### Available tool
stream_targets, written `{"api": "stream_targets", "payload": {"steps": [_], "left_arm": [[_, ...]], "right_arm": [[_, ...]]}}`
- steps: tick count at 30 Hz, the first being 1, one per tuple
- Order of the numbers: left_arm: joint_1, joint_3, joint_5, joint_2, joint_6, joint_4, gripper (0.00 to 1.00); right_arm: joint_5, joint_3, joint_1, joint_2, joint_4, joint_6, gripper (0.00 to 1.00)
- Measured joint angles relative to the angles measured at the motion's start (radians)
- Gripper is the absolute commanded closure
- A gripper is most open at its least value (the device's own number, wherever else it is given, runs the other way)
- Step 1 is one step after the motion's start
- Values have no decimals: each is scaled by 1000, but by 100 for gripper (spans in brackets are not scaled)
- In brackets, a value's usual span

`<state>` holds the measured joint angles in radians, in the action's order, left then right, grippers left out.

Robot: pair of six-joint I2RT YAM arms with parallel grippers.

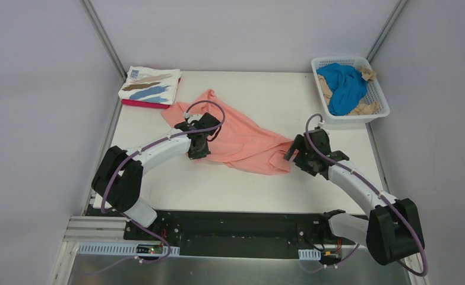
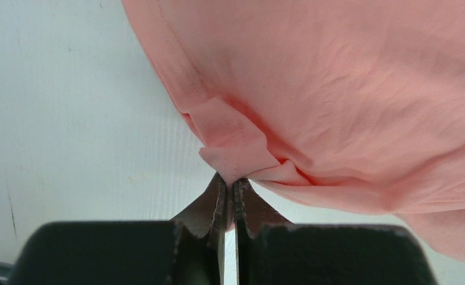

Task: Fold and stack the t-shirts
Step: Flatten out the tshirt

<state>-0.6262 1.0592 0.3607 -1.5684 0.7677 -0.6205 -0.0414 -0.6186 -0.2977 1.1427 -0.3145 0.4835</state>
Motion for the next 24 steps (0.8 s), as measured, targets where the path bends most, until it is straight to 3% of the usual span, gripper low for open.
{"api": "stream_targets", "payload": {"steps": [10, 18, 24], "left_arm": [[0, 1, 0, 0, -2, 3, 100], [0, 1, -2, -3, -2, 5, 100], [13, 1, -4, -4, -2, 6, 100]], "right_arm": [[-247, -198, -292, 157, -71, 76, 20], [-297, -332, -354, 392, -107, 86, 35], [-327, -344, -356, 441, -150, 96, 42]]}}
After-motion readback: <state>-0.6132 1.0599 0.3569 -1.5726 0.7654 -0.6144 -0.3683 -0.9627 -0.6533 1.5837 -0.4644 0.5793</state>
